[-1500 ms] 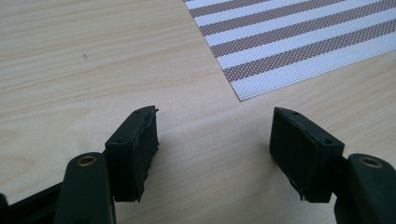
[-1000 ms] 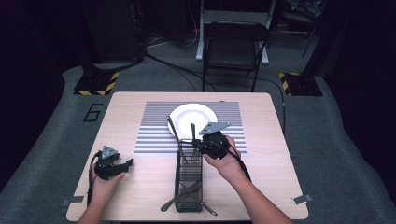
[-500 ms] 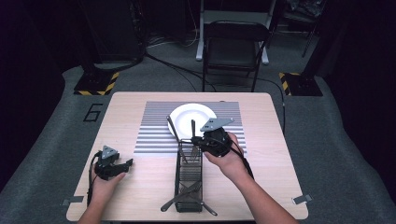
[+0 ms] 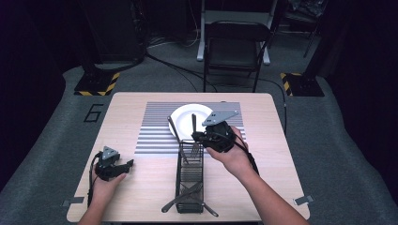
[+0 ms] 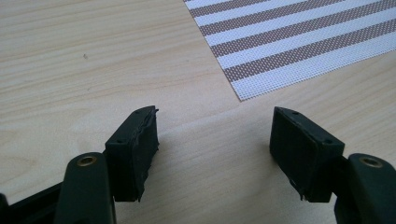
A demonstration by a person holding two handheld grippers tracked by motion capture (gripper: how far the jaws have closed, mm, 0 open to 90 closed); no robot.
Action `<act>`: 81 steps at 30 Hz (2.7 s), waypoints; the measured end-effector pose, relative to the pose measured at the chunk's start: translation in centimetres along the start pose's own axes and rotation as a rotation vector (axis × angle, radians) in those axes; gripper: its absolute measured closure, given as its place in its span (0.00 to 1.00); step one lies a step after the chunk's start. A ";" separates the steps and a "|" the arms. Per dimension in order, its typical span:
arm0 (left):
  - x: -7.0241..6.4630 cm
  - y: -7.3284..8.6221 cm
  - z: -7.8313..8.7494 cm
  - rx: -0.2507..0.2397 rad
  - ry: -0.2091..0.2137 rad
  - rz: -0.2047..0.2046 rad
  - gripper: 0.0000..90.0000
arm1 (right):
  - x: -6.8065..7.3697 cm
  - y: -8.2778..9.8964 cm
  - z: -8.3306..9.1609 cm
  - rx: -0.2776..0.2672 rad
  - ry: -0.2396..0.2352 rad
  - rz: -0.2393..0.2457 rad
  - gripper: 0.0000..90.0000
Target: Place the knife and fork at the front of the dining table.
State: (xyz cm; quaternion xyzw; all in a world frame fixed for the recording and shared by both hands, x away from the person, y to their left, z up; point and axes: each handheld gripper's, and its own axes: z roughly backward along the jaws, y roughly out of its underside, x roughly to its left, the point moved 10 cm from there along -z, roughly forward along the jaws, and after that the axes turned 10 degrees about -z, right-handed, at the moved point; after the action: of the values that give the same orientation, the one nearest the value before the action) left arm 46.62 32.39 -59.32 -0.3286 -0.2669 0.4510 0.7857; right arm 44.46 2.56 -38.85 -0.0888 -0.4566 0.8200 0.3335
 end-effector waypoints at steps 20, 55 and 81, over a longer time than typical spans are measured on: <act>-0.3 0.1 0.0 0.022 0.011 -0.009 0.28 | -1.9 -1.3 2.8 -0.026 0.028 -0.010 0.97; -0.9 0.2 0.0 0.032 0.037 -0.028 0.17 | -7.0 -0.1 3.8 -0.059 0.134 -0.057 0.97; -0.9 0.2 -0.1 0.027 0.036 -0.024 0.17 | -10.7 3.9 0.3 -0.045 0.223 -0.096 0.97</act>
State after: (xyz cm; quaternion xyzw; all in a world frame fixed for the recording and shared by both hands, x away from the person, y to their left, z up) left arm 46.14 31.61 -59.61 -0.3229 -0.2505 0.4391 0.8001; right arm 50.61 -5.77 -43.50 -0.1651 -0.4386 0.7777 0.4189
